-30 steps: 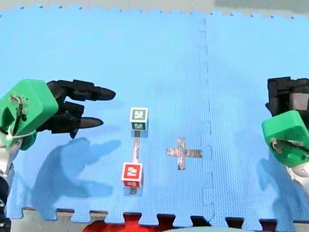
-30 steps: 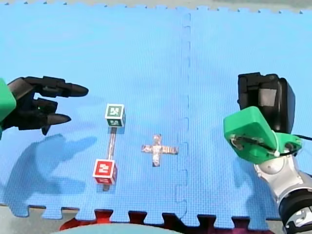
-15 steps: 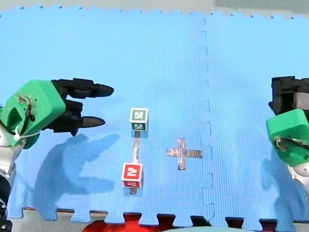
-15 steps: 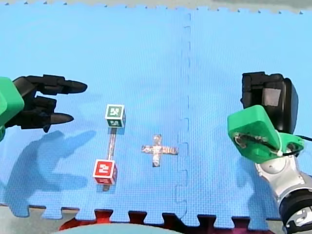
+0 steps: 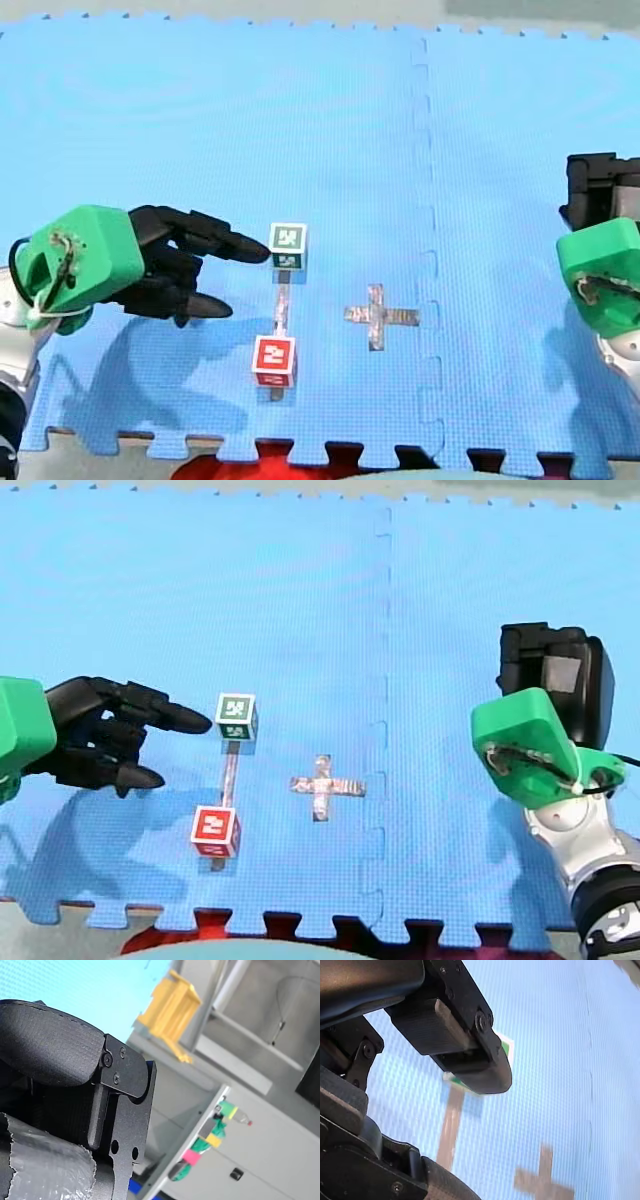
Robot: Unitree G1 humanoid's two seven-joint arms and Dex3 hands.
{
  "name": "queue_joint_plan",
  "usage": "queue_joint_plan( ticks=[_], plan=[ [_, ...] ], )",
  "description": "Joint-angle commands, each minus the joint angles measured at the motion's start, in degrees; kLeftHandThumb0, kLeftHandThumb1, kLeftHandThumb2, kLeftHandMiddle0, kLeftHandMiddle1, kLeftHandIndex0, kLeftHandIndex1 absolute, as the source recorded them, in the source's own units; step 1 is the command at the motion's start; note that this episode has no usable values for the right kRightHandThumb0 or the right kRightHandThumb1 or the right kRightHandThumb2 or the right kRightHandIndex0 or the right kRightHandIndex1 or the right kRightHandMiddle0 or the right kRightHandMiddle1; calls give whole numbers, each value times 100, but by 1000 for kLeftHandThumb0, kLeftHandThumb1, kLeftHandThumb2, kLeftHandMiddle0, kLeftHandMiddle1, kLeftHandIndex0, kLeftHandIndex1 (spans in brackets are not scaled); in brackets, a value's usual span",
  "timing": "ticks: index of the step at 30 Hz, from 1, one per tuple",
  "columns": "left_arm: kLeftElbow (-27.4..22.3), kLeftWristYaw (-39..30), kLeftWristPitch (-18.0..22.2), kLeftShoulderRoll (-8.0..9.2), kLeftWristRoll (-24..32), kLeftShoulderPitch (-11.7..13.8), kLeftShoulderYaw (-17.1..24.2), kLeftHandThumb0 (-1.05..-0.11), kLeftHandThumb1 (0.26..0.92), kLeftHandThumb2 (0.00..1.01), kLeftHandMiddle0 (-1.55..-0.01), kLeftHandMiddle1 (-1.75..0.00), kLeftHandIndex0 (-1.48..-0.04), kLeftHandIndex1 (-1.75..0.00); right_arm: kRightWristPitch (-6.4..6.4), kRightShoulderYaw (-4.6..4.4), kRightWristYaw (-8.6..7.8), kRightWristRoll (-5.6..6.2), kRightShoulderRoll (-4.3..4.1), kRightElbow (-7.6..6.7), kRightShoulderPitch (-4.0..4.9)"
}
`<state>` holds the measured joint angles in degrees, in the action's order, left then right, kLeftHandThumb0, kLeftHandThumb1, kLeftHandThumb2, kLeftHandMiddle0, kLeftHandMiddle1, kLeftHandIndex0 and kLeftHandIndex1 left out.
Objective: Stack cube left
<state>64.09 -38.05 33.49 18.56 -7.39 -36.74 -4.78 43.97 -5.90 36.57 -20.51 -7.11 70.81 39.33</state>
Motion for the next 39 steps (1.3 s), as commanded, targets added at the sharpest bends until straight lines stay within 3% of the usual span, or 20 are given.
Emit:
queue_joint_plan(
  ticks=[1,16,25,27,29,39],
  plan=[
    [-65,-23,21,23,-33,49,-68,-895,666,4,-867,-1746,-847,-4,-15,15,-8,23,-10,-32,-1],
    [-433,28,76,-18,-18,304,-202,-859,671,2,-933,-1746,-805,-2,8,55,-108,82,-24,-156,-46],
    [-930,1290,3,-248,-454,803,-398,-824,681,4,-906,-1746,-825,-8,28,21,-49,26,-34,-213,-73],
    [-1095,1731,-4,-322,-661,928,-488,-683,655,5,-886,-1746,-832,-7,28,8,-15,1,-39,-206,-69],
    [-1223,2002,-4,-354,-811,1022,-564,-628,648,3,-875,-1746,-834,-7,33,-2,15,-22,-47,-192,-63],
    [-1384,2346,3,-325,-914,1207,-672,-573,647,2,-853,-1746,-831,-2,75,-19,104,-83,-75,-161,-51]
  ],
)
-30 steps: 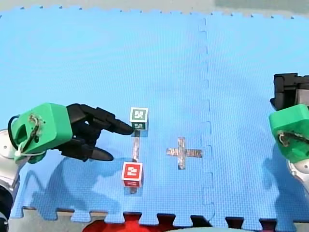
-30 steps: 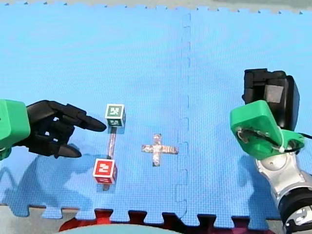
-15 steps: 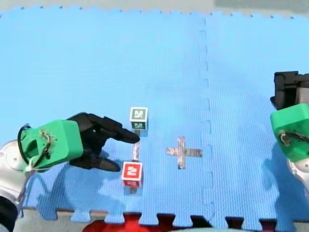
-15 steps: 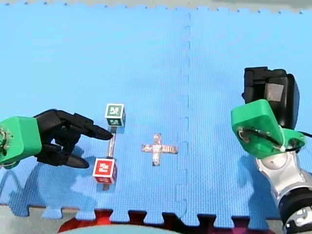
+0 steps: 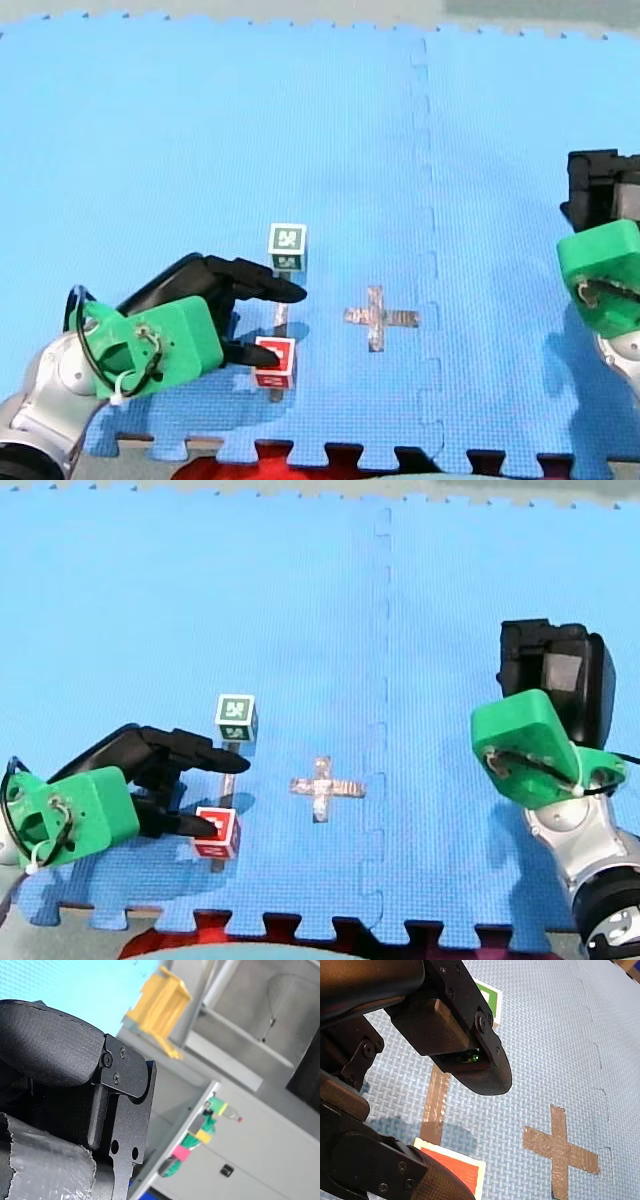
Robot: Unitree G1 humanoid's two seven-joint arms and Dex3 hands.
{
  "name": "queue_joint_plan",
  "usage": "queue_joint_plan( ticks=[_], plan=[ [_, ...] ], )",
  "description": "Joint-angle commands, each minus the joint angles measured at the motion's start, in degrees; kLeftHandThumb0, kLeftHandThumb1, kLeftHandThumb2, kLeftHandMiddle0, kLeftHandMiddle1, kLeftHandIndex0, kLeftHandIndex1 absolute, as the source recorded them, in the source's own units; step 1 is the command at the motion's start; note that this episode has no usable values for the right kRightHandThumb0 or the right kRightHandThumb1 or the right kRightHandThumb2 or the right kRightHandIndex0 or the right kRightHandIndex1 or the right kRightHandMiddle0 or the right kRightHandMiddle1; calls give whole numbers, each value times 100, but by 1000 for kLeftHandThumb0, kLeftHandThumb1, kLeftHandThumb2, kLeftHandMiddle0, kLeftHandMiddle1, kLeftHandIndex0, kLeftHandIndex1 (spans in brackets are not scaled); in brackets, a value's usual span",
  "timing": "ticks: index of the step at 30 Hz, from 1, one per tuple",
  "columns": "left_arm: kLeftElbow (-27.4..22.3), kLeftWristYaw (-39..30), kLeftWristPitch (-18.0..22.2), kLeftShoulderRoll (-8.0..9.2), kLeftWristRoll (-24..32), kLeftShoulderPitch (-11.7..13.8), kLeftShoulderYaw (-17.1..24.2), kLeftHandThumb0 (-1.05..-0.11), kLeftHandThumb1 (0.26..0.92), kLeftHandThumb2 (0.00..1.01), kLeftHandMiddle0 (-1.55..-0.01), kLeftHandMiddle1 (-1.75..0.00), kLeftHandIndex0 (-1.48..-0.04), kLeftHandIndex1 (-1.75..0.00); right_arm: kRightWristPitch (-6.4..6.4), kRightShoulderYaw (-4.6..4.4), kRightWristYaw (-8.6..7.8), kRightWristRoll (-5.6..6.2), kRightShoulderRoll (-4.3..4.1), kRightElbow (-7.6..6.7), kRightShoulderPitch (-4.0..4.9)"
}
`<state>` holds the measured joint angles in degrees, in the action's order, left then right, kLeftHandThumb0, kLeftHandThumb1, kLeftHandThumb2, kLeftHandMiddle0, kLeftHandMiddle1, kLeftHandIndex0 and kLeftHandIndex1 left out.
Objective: Stack cube left
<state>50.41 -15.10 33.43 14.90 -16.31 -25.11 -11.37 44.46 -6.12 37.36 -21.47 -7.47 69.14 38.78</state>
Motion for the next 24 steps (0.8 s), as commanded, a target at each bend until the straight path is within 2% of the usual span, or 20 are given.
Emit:
queue_joint_plan(
  ticks=[1,5,8,10,13,15,17,19,24],
  plan=[
    [-14,158,13,32,-54,71,-17,-569,649,3,-848,-1746,-830,-1,30,4,27,9,-43,6,4],
    [46,458,47,6,-136,140,-56,-552,656,5,-828,-1746,-803,0,50,12,27,5,-55,10,-3],
    [91,538,58,14,-160,157,-91,-547,657,4,-802,-1746,-652,0,71,14,34,1,-64,10,-5],
    [87,512,26,40,-170,148,-124,-599,670,7,-757,-1746,-568,-1,83,12,48,-8,-71,11,1],
    [39,62,-116,184,-109,51,-199,-650,676,6,-721,-1746,-525,0,93,10,66,-19,-83,15,13],
    [-5,-525,-311,297,36,-54,-234,-675,677,5,-718,-1746,-518,0,96,9,73,-23,-87,16,14],
    [-21,-1064,-531,400,175,-178,-248,-795,695,11,-757,-1746,-493,-5,97,9,78,-25,-88,15,13],
    [-52,-1297,-653,453,224,-236,-251,-852,703,11,-769,-1746,-482,-3,97,12,77,-23,-87,14,12],
    [-234,-1611,-872,576,237,-266,-266,-874,701,6,-778,-1746,-454,0,94,23,63,-3,-62,15,3]
  ],
)
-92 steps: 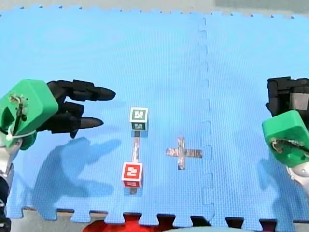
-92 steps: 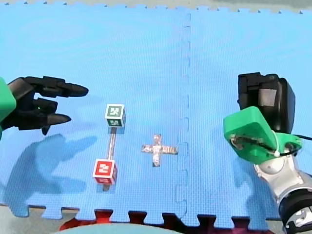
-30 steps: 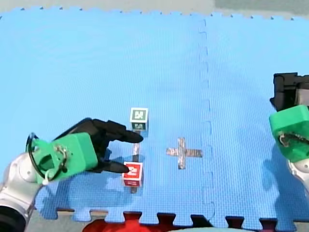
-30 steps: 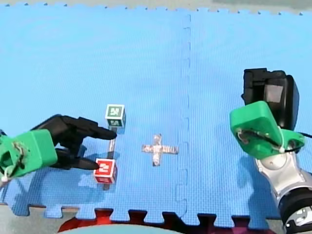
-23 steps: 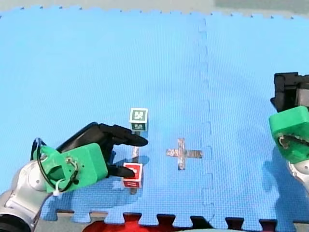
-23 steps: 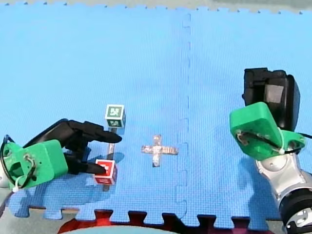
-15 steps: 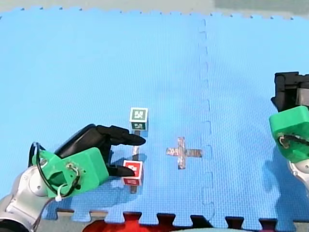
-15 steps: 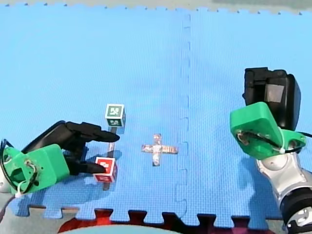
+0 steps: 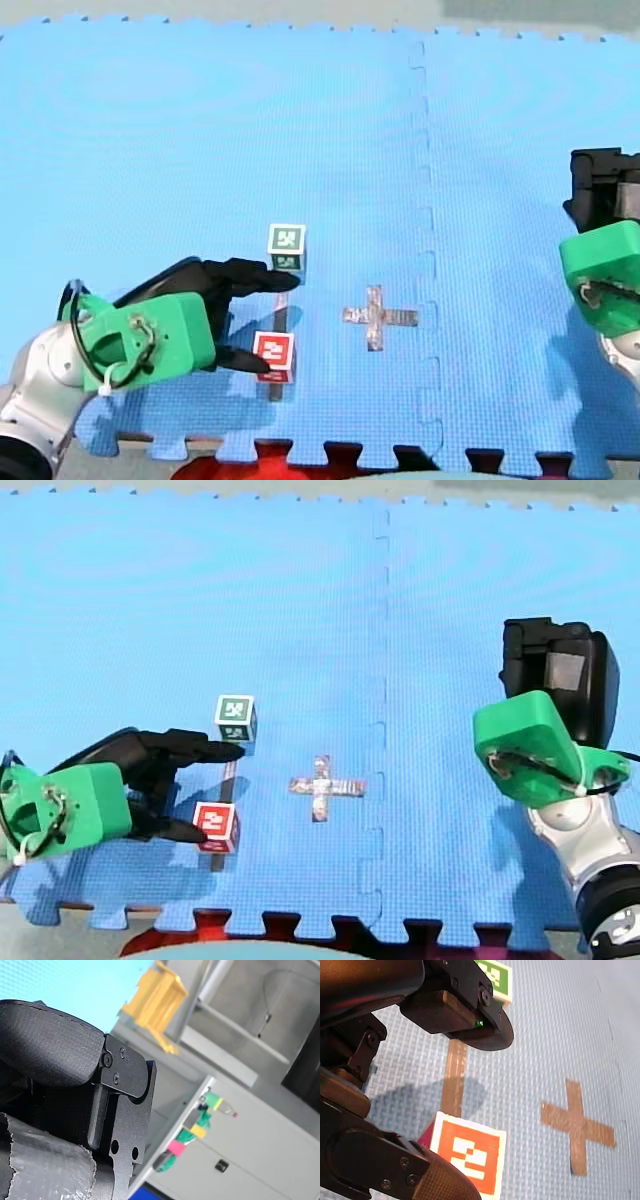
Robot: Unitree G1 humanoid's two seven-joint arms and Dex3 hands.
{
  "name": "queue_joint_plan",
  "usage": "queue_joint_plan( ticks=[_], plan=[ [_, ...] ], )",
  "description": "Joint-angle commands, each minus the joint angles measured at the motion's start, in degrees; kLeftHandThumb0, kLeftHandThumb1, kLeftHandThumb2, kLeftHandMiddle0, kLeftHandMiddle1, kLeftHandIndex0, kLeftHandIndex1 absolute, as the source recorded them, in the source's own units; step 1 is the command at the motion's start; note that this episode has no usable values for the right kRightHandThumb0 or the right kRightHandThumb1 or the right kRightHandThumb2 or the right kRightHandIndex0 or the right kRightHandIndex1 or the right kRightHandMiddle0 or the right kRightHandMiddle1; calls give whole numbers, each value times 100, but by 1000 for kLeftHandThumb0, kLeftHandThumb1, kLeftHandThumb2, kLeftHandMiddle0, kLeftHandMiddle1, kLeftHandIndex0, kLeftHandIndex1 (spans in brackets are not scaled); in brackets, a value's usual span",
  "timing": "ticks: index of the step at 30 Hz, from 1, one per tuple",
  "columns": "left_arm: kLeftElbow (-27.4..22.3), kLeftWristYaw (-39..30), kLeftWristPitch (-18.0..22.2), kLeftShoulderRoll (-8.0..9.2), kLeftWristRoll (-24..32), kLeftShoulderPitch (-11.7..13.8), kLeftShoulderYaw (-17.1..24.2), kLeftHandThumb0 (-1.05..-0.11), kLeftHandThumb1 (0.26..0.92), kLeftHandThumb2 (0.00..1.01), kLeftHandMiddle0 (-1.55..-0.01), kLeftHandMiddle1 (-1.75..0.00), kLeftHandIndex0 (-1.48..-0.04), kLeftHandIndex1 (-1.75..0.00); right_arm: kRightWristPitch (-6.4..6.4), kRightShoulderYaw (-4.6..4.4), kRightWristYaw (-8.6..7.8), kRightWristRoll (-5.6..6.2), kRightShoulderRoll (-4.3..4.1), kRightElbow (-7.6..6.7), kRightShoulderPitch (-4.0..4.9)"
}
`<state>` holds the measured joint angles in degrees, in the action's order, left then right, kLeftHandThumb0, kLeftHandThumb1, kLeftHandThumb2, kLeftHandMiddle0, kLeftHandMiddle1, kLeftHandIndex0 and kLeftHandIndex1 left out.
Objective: Stack cube left
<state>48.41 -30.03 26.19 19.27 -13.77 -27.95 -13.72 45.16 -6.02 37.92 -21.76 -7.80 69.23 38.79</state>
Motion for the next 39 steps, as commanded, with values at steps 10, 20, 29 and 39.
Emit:
queue_joint_plan(
  ticks=[10,20,29,39],
  plan=[
    [-240,-400,-524,181,-3,-24,-83,-856,692,2,-728,-1746,-385,-1,-20,69,-182,136,23,20,-17],
    [-35,-1019,-541,208,163,-246,-142,-816,677,1,-760,-1295,-350,-1,-71,95,-300,213,37,15,-7],
    [-31,-724,-416,71,285,-71,-36,-809,687,4,-982,-647,-481,-12,-81,96,-300,210,11,0,33],
    [-201,35,148,-55,207,305,4,-876,705,0,-869,-1731,-765,-20,-78,92,-209,182,-11,-15,78]
  ],
)
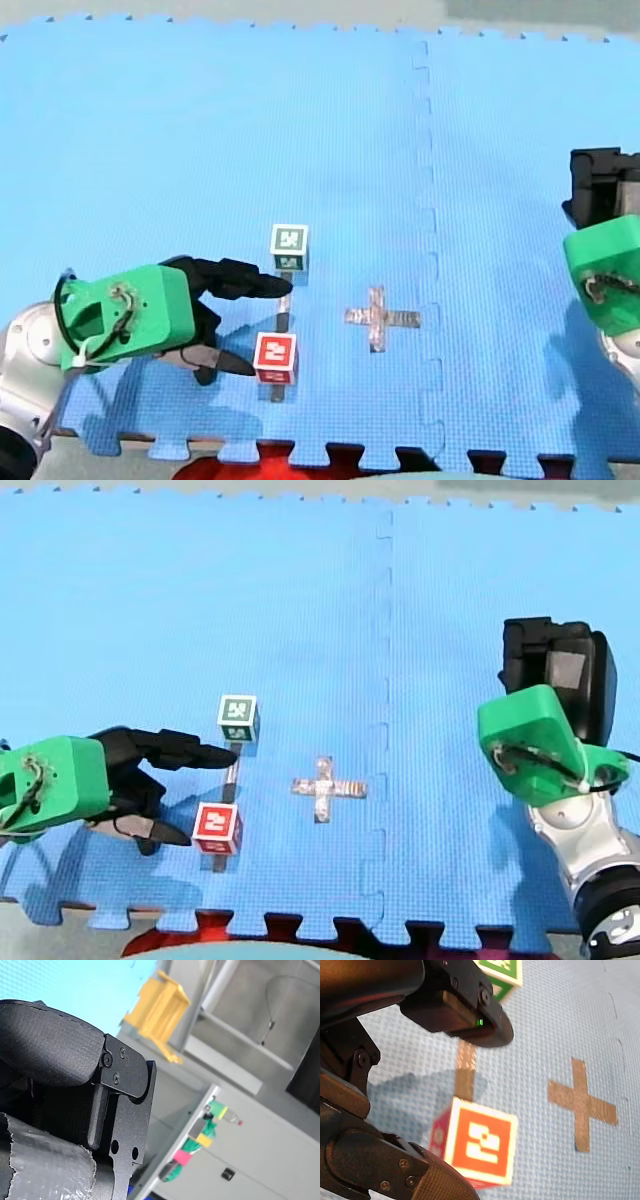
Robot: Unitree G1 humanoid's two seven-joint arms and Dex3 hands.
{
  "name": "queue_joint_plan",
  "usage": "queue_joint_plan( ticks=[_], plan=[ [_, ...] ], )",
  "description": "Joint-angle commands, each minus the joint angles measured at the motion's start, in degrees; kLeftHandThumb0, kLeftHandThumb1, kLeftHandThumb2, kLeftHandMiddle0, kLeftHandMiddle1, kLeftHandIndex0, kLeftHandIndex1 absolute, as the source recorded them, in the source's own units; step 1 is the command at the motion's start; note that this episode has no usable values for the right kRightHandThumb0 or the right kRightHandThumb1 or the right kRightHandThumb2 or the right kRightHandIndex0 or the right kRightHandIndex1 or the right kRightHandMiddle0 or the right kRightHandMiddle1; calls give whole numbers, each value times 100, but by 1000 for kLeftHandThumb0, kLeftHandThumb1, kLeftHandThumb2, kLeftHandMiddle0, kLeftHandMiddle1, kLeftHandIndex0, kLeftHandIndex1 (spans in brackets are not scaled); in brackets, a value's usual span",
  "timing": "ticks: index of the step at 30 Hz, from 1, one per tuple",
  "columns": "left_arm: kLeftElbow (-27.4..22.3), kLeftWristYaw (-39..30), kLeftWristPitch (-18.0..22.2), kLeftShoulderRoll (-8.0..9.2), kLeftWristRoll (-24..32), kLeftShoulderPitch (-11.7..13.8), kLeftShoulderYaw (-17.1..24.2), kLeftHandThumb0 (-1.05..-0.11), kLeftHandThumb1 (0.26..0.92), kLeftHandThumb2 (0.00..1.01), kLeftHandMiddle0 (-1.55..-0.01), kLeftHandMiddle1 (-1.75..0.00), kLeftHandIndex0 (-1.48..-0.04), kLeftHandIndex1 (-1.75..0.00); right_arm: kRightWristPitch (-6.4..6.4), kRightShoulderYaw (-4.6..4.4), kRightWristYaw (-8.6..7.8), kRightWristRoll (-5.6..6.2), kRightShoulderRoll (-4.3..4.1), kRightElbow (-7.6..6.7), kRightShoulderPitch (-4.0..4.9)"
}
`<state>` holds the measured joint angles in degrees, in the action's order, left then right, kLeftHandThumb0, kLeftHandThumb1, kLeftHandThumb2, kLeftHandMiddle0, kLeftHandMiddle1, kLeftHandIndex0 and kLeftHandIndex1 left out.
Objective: Stack cube left
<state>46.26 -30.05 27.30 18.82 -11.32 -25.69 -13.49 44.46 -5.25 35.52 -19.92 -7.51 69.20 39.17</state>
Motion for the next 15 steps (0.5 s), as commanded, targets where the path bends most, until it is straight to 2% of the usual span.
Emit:
queue_joint_plan(
  ticks=[1,4,7,15],
  plan=[
    [25,163,127,-40,-41,143,5,-882,710,3,-876,-1740,-772,-20,-6,13,40,-3,-43,-18,42],
    [95,635,374,-178,-74,347,71,-886,713,3,-882,-1746,-816,-35,-5,6,64,-13,-50,-29,49],
    [116,1135,492,-271,-257,447,38,-865,708,0,-880,-1746,-891,-55,-15,-2,99,-29,-58,-29,65],
    [290,1901,894,-218,-786,490,-178,-828,705,2,-882,-1746,-908,-40,-15,-2,134,-49,-69,-27,91]
  ],
)
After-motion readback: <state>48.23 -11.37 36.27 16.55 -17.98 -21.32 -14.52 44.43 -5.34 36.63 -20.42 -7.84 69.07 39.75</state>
